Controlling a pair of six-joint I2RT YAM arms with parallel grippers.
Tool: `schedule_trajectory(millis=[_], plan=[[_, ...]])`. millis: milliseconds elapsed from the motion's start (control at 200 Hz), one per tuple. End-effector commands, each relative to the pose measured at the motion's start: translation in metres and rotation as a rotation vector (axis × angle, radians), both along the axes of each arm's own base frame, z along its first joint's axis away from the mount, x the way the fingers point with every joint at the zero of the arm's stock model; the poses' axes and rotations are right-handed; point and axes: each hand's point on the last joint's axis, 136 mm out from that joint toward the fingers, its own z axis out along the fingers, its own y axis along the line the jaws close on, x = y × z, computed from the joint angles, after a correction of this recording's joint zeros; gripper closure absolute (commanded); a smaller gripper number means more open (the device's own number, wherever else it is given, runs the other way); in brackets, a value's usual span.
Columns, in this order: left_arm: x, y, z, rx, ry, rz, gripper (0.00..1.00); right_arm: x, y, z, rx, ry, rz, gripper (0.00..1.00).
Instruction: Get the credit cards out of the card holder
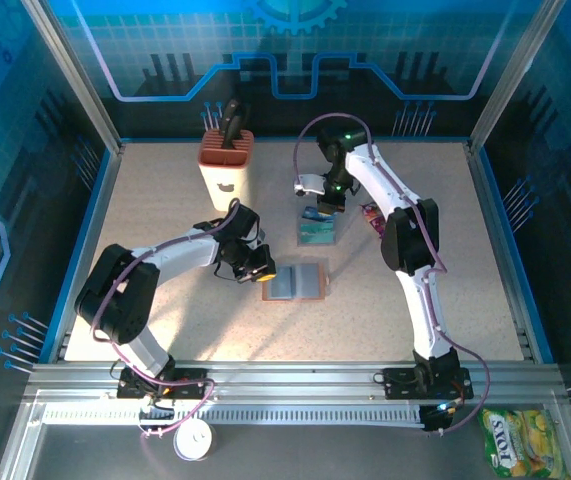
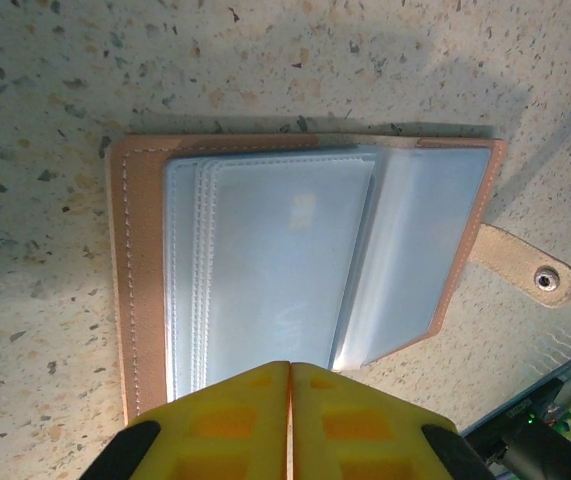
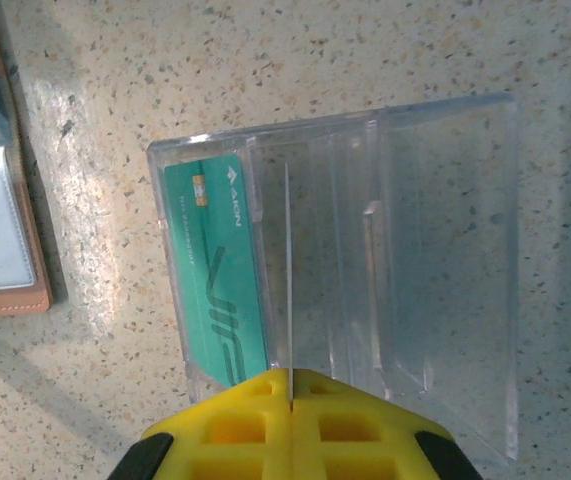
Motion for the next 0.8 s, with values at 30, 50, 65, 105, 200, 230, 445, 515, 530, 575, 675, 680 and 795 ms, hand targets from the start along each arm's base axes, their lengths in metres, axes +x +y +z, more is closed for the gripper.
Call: schedule_trajectory(millis=[30,50,65,105,200,230,445,515,530,575,675,680,795], plan=[[-0.005,0.005,0.003,0.007,0.005,0.000,0.90,-0.013,0.005,-0.010,-0.006,0.066,0.042,1.00],[-0.006,0.005,0.003,0.008,0.005,0.000,0.90,-0.014,0.005,-0.011,-0.007,0.069,0.046,1.00],[-0.006,0.006,0.003,0.009,0.005,-0.002,0.90,-0.014,0.006,-0.012,-0.008,0.071,0.050,1.00],[-0.006,0.006,0.003,0.012,0.003,-0.002,0.90,-0.016,0.007,-0.012,-0.009,0.075,0.055,1.00],[-0.007,0.007,0.001,0.016,0.005,-0.002,0.90,-0.019,0.007,-0.015,-0.017,0.085,0.066,1.00],[-0.006,0.008,0.001,0.016,0.005,0.000,0.90,-0.020,0.007,-0.016,-0.020,0.089,0.071,1.00],[-0.008,0.007,-0.001,0.011,0.010,0.004,0.90,-0.028,0.010,-0.026,-0.026,0.119,0.106,1.00],[-0.009,0.008,-0.002,0.012,0.013,0.004,0.90,-0.031,0.010,-0.030,-0.031,0.132,0.114,1.00],[-0.009,0.008,-0.002,0.013,0.014,0.003,0.90,-0.031,0.011,-0.031,-0.032,0.134,0.116,1.00],[-0.009,0.008,-0.003,0.016,0.017,0.004,0.90,-0.032,0.012,-0.033,-0.034,0.139,0.116,1.00],[-0.010,0.008,-0.004,0.013,0.017,0.006,0.90,-0.032,0.014,-0.037,-0.033,0.143,0.118,0.99],[-0.010,0.008,-0.004,0.013,0.018,0.006,0.90,-0.032,0.014,-0.037,-0.032,0.142,0.117,0.99],[-0.009,0.008,-0.005,0.013,0.019,0.007,0.90,-0.029,0.017,-0.034,-0.029,0.122,0.120,0.89]])
